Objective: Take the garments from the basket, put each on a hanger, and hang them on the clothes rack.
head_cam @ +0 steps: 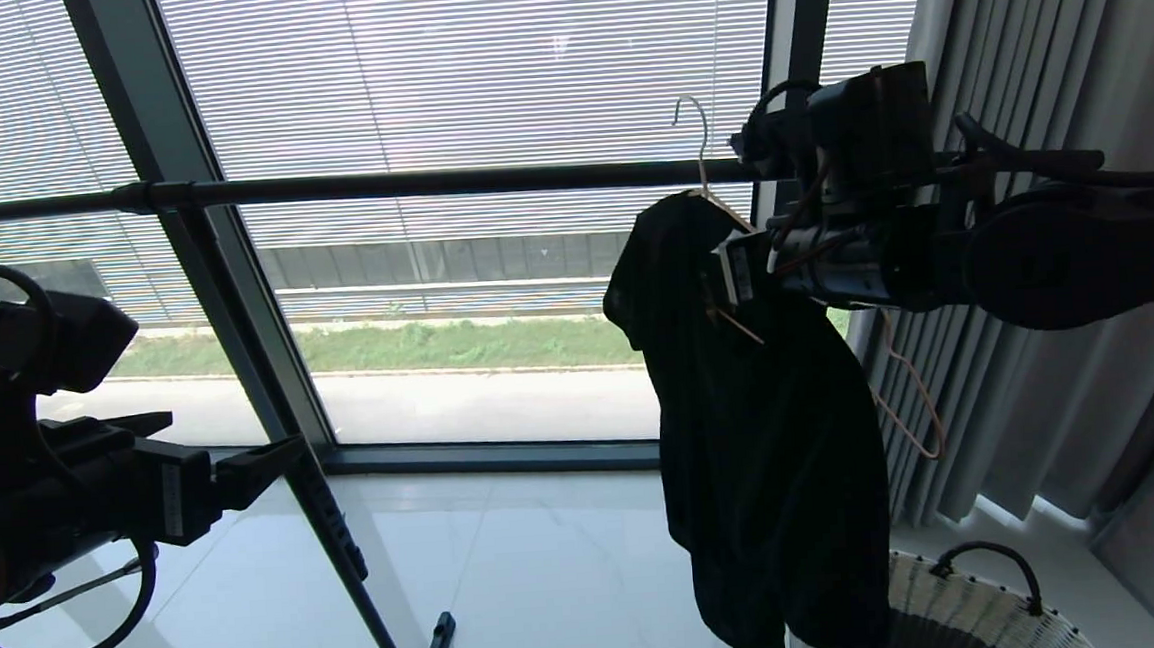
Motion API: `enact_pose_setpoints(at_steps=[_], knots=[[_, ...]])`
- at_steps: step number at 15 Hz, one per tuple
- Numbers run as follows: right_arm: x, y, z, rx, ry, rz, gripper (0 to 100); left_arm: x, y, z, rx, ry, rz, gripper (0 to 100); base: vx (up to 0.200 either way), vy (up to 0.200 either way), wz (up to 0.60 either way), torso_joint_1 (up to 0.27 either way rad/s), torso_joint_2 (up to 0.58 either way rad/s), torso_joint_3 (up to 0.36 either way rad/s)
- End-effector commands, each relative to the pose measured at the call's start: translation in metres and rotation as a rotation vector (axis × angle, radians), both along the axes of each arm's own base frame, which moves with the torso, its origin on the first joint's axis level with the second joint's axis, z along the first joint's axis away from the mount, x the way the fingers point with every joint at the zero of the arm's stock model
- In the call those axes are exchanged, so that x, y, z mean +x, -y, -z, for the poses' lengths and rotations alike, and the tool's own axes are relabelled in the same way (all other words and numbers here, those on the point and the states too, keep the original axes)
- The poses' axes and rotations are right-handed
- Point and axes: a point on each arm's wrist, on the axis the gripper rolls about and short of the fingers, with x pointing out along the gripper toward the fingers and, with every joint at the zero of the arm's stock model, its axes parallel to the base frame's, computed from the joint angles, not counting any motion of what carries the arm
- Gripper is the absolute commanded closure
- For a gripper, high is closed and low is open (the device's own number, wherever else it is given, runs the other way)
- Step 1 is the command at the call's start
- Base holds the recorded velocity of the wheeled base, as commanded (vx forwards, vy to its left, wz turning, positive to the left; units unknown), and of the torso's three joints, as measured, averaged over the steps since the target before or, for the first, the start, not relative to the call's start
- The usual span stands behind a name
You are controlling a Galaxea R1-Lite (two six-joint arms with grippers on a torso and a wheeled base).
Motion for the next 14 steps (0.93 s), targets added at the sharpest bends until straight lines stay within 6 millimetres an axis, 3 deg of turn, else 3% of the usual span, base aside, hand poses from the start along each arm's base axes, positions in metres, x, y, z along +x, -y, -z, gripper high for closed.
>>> enact_pose_setpoints(at_steps=[1,10,14], knots=[[0.014,-0.015,0.020,-0.019,-0.032,-0.005,100,-0.006,0.004,0.002,-0.001,0.003,0.026,0,0.000,0.000,0.00,0.000,0.00,0.000],[0.025,-0.026,0.035,-0.022,-0.066,0.000,100,-0.014,0.004,0.000,-0.004,0.023,0.032,0,0.000,0.000,0.00,0.000,0.00,0.000],[0.025,-0.027,0.033,-0.015,-0.058,-0.001,100,-0.016,0.003,0.001,-0.003,0.021,0.029,0,0.000,0.000,0.00,0.000,0.00,0.000]])
